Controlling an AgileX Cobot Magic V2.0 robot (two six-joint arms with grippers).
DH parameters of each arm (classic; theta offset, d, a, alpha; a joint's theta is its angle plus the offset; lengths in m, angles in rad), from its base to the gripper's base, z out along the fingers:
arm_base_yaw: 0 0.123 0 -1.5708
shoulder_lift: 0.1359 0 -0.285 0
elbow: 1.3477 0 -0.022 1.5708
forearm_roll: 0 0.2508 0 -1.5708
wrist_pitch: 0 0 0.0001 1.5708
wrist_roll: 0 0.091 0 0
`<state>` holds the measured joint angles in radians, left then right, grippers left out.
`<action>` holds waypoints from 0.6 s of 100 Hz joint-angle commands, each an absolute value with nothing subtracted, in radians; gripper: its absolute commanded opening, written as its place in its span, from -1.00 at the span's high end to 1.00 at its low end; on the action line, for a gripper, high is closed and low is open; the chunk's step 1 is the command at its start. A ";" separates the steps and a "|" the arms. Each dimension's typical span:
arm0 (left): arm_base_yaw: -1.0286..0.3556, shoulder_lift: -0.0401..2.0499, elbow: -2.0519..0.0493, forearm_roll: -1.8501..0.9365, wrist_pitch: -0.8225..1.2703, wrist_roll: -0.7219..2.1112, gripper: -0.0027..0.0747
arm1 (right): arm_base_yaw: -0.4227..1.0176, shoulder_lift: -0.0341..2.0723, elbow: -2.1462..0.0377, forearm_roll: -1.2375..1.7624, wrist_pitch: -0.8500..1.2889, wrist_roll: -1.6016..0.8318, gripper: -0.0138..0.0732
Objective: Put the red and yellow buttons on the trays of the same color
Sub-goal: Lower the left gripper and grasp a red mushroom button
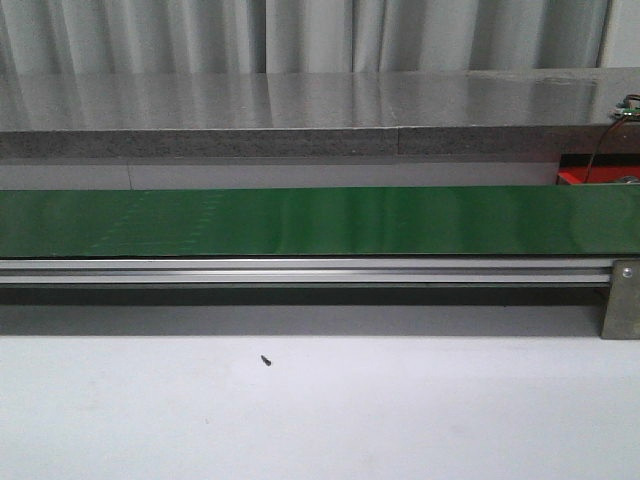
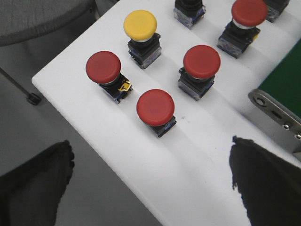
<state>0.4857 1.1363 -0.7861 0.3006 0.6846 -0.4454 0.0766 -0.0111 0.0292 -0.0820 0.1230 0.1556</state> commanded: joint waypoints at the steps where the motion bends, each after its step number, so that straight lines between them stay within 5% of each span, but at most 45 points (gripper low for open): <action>1: 0.539 1.172 -0.823 0.261 0.594 -0.421 -0.72 | 0.075 -0.028 0.011 -0.092 0.040 0.153 0.84; 60: 0.552 1.544 -0.964 0.149 0.589 -0.314 -0.72 | 0.075 -0.028 0.011 -0.092 0.040 0.153 0.84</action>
<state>0.5523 1.5573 -0.9285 0.1672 0.6296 -0.3302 0.0766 -0.0111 0.0292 -0.0820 0.1230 0.1556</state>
